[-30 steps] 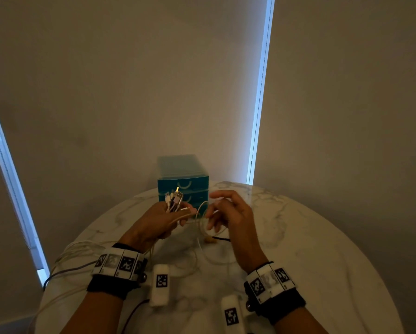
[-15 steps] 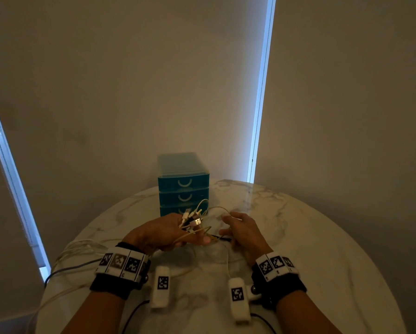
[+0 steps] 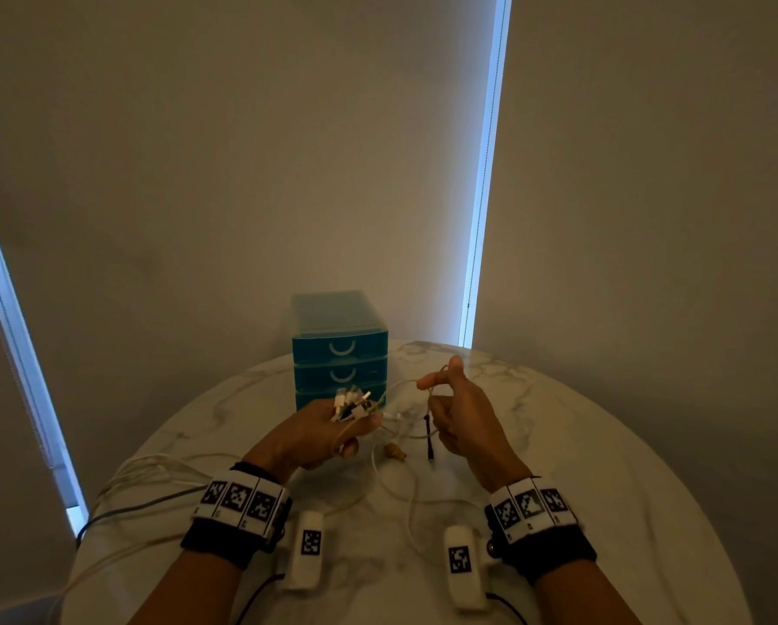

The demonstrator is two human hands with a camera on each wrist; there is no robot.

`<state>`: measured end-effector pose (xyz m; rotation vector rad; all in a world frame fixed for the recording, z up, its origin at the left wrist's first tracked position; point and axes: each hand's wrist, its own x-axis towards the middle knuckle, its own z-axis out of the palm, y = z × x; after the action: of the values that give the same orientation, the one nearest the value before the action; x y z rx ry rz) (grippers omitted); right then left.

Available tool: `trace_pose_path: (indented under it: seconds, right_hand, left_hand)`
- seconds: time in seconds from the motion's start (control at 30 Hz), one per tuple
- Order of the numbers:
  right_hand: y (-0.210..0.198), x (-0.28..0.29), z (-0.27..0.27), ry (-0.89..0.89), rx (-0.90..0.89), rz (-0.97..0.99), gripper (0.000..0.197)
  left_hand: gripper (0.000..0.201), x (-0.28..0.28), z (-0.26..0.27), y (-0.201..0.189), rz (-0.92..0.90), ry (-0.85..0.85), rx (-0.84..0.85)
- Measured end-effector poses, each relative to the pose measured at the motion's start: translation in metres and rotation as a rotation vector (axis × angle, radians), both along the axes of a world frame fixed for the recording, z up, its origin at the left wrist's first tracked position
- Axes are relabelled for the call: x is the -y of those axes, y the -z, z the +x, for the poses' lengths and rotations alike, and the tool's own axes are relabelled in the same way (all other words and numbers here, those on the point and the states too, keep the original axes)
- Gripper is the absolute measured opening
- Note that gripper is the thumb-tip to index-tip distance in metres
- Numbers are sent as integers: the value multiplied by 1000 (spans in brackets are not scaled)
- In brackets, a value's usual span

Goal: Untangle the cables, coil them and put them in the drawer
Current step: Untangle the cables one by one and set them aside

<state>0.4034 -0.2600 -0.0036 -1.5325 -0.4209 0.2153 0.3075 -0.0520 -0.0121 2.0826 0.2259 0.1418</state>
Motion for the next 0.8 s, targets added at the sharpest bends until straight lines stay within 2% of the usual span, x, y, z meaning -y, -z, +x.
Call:
trace_pose_path:
  seconds: [0.17, 0.2, 0.27, 0.4, 0.5, 0.57, 0.63, 0.73, 0.8]
  right_hand:
    - [-1, 18, 4, -146, 159, -128, 61]
    - [-1, 21, 6, -137, 176, -128, 60]
    - [-1, 25, 10, -6, 210, -85, 55]
    - [-4, 35, 17, 301, 165, 258, 38]
    - [0, 29, 15, 365, 64, 465, 29]
    - [3, 28, 16, 417, -14, 548, 25]
    - [0, 35, 21, 490, -52, 646, 24]
    - [-12, 61, 31, 642, -21, 826, 21]
    - [-21, 78, 39, 745, -13, 940, 22]
  left_hand:
    - [36, 3, -2, -1, 29, 35, 25]
    - [35, 3, -2, -1, 43, 50, 16]
    - [33, 4, -3, 0, 49, 88, -1]
    - [35, 9, 0, -4, 91, 85, 28]
    - [31, 10, -1, -5, 112, 30, 142]
    - [21, 8, -1, -6, 81, -22, 201]
    - [10, 5, -6, -11, 6, -79, 267]
    - [35, -11, -7, -16, -257, -183, 391]
    - [36, -23, -13, -23, -384, -311, 531]
